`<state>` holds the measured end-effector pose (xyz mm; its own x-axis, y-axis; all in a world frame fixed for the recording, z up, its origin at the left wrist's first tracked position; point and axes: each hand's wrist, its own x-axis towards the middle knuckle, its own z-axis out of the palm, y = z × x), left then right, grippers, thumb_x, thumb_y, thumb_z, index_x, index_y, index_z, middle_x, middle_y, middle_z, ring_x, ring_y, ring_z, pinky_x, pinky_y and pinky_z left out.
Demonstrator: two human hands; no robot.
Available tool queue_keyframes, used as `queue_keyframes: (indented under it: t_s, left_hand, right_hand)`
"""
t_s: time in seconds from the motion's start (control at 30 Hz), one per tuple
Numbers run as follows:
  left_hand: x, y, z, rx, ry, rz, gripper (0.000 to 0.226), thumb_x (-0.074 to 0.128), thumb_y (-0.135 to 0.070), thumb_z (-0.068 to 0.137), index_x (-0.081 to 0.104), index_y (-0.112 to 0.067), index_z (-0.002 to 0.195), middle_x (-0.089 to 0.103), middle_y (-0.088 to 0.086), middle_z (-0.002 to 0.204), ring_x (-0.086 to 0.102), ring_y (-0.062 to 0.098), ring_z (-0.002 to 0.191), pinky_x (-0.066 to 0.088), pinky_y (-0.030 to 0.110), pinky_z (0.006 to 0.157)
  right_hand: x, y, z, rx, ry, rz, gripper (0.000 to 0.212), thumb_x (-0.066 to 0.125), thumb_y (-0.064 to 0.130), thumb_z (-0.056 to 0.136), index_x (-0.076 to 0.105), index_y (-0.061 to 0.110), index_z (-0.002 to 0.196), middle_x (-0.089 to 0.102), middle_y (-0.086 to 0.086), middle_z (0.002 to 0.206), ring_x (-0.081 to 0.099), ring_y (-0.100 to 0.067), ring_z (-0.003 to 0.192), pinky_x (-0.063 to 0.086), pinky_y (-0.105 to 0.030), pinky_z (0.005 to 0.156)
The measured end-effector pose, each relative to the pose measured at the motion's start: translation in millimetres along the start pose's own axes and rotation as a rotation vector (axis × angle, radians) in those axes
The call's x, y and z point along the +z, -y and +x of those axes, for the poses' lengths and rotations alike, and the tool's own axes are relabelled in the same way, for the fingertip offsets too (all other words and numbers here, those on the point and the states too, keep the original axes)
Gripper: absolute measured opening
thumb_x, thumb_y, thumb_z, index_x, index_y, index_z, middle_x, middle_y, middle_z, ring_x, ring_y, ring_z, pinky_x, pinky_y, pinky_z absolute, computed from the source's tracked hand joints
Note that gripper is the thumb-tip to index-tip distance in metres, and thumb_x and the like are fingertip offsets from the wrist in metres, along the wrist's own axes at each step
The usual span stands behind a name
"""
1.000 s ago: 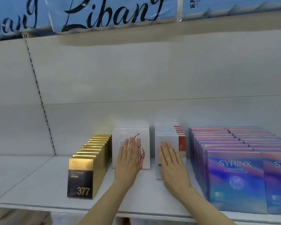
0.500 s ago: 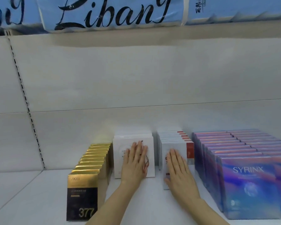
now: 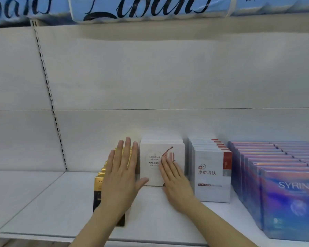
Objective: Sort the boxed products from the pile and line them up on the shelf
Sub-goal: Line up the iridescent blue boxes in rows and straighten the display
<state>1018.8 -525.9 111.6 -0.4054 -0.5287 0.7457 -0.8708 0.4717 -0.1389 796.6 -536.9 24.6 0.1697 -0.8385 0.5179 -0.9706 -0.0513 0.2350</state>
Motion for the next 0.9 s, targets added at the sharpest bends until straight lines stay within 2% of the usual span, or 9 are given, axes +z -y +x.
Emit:
queue_keyframes:
  t_s: [0.2,0.37,0.47,0.57,0.63,0.73,0.8,0.87,0.9]
  left_hand:
    - [24.2,31.9,-12.4,0.080,0.219,0.070,0.125,0.067,-0.080,0.061,0.022,-0.010,0.155,0.009,0.012,0.164,0.011,0.031,0.151,0.021,0.050,0.116]
    - [38.9,37.2,-10.4,0.063,0.302,-0.019,0.135,0.073,-0.080,0.046,0.028,-0.011,0.152,0.026,0.015,0.159,0.005,0.027,0.149,0.007,0.042,0.116]
    - [36.9,35.2,-12.7,0.086,0.251,-0.073,0.113,0.048,-0.083,0.069,0.027,-0.011,0.153,0.028,0.012,0.159,0.006,0.027,0.151,0.011,0.043,0.116]
    - [20.7,37.7,-17.3,0.059,0.159,-0.200,0.093,0.016,-0.080,0.089,0.013,-0.017,0.157,0.007,0.003,0.165,0.001,0.022,0.152,0.009,0.043,0.120]
    - [10.0,55.1,-15.4,-0.069,0.075,-0.385,0.080,0.012,-0.072,0.095,-0.001,-0.024,0.157,-0.010,-0.008,0.164,-0.012,0.010,0.150,-0.002,0.034,0.122]
    - [17.0,94.7,-8.7,-0.505,0.086,-0.857,0.070,0.019,-0.068,0.096,0.004,-0.034,0.156,-0.003,-0.017,0.163,-0.005,0.002,0.149,0.003,0.033,0.122]
    - [42.5,117.5,-3.2,-0.823,0.314,-1.201,0.079,0.017,-0.074,0.087,0.006,-0.036,0.156,0.002,-0.014,0.163,0.005,0.008,0.150,0.006,0.039,0.123]
    - [71.1,126.5,0.1,-0.940,0.546,-1.369,0.089,0.016,-0.079,0.082,0.006,-0.032,0.157,0.005,-0.005,0.164,0.011,0.018,0.151,0.009,0.046,0.122]
    - [81.1,126.2,2.9,-0.956,0.596,-1.431,0.093,0.017,-0.082,0.081,0.005,-0.030,0.157,0.006,0.001,0.164,0.013,0.023,0.150,0.011,0.050,0.121]
  right_hand:
    - [11.1,-1.1,7.5,0.031,0.051,0.002,0.088,0.061,0.029,0.085,0.013,0.004,0.154,0.004,-0.014,0.163,0.001,-0.030,0.150,0.007,-0.046,0.118]
    - [15.6,-2.9,9.8,0.037,0.051,-0.025,0.088,0.061,0.030,0.086,0.013,0.004,0.154,0.002,-0.015,0.163,0.001,-0.031,0.150,0.010,-0.047,0.118]
    - [6.3,6.2,11.6,0.086,0.051,0.050,0.089,0.060,0.032,0.088,0.009,0.004,0.155,-0.005,-0.015,0.163,0.000,-0.031,0.150,0.012,-0.046,0.118]
    - [-23.5,48.7,1.8,0.257,-0.078,0.394,0.082,0.037,0.048,0.096,-0.003,0.008,0.155,-0.018,-0.010,0.162,-0.012,-0.025,0.150,0.002,-0.042,0.121]
    - [-55.6,87.0,-11.1,0.321,-0.106,0.692,0.087,0.023,0.066,0.093,-0.016,0.017,0.153,-0.030,0.002,0.159,-0.024,-0.015,0.147,-0.007,-0.034,0.121]
    - [-85.7,135.7,-17.6,0.271,0.000,0.811,0.108,0.022,0.089,0.074,-0.040,0.030,0.140,-0.046,0.018,0.146,-0.037,0.001,0.137,-0.012,-0.025,0.116]
    - [-79.3,155.6,-12.6,0.229,0.037,0.777,0.116,0.046,0.079,0.078,-0.049,0.037,0.131,-0.051,0.020,0.142,-0.037,0.002,0.136,-0.010,-0.025,0.117]
    - [-76.8,162.5,-5.7,0.327,0.053,0.949,0.125,0.065,0.062,0.079,-0.049,0.046,0.127,-0.047,0.024,0.144,-0.027,0.000,0.142,0.000,-0.030,0.121]
    - [-77.7,159.3,-2.9,0.403,0.039,1.023,0.128,0.069,0.063,0.076,-0.048,0.048,0.127,-0.044,0.024,0.146,-0.024,-0.002,0.144,0.002,-0.033,0.122]
